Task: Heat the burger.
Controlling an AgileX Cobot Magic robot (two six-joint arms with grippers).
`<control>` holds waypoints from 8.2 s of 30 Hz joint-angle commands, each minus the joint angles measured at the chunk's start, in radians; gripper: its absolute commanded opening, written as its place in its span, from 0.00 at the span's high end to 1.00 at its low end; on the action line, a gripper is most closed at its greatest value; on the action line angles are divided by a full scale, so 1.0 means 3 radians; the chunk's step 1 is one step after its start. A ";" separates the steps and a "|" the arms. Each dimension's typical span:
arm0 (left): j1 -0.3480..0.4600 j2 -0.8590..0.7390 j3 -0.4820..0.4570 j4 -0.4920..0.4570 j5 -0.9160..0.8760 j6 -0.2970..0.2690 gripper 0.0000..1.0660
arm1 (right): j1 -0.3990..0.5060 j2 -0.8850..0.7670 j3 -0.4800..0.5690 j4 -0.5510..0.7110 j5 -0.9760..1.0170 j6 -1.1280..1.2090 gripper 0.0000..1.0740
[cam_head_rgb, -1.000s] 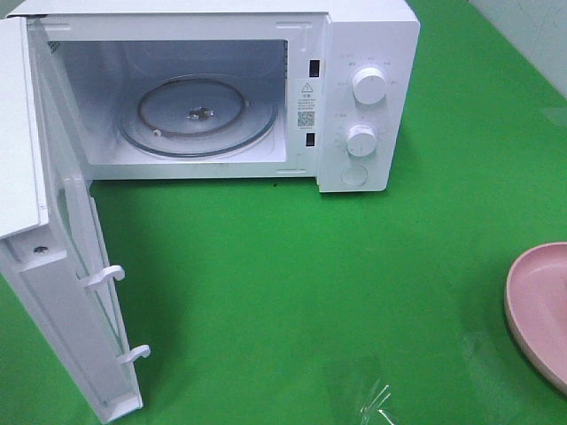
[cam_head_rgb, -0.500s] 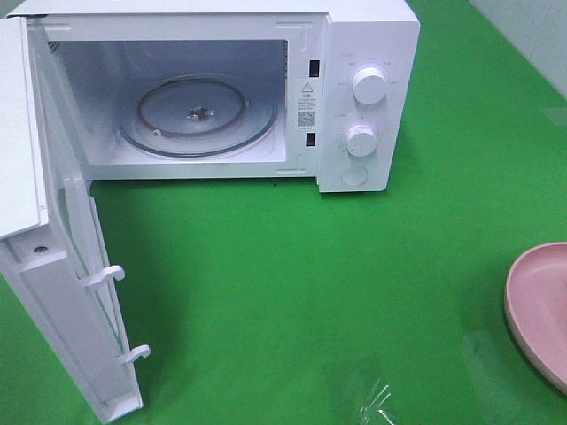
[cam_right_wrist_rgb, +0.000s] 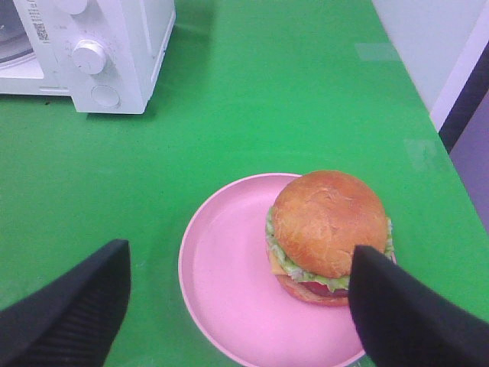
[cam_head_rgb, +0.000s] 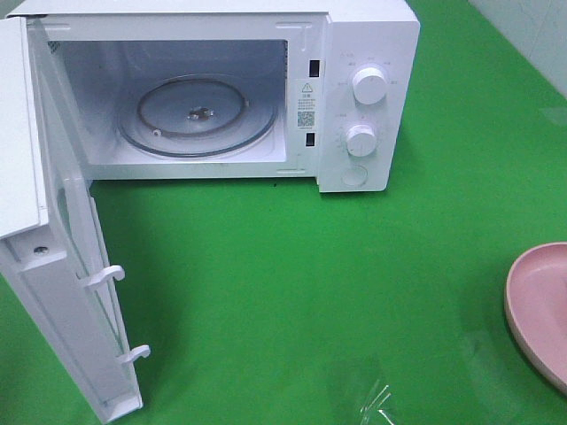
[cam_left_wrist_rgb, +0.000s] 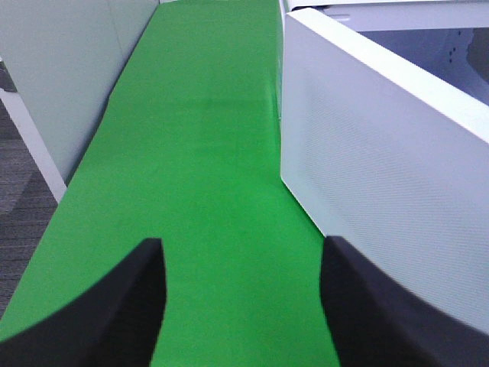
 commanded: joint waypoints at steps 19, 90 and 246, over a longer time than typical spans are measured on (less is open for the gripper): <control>0.0017 0.0927 0.0563 -0.0210 -0.1943 0.0010 1.00 | -0.0023 -0.0087 0.0020 0.0000 -0.0037 -0.0043 0.30; -0.1433 0.4967 0.0380 0.0267 -0.5743 -0.0673 1.00 | -0.0023 -0.0087 0.0020 -0.0003 -0.0037 -0.0043 0.30; -0.0110 0.1170 0.0067 -0.0630 0.0757 0.0070 0.07 | -0.0023 -0.0087 0.0020 0.0000 -0.0037 -0.0043 0.30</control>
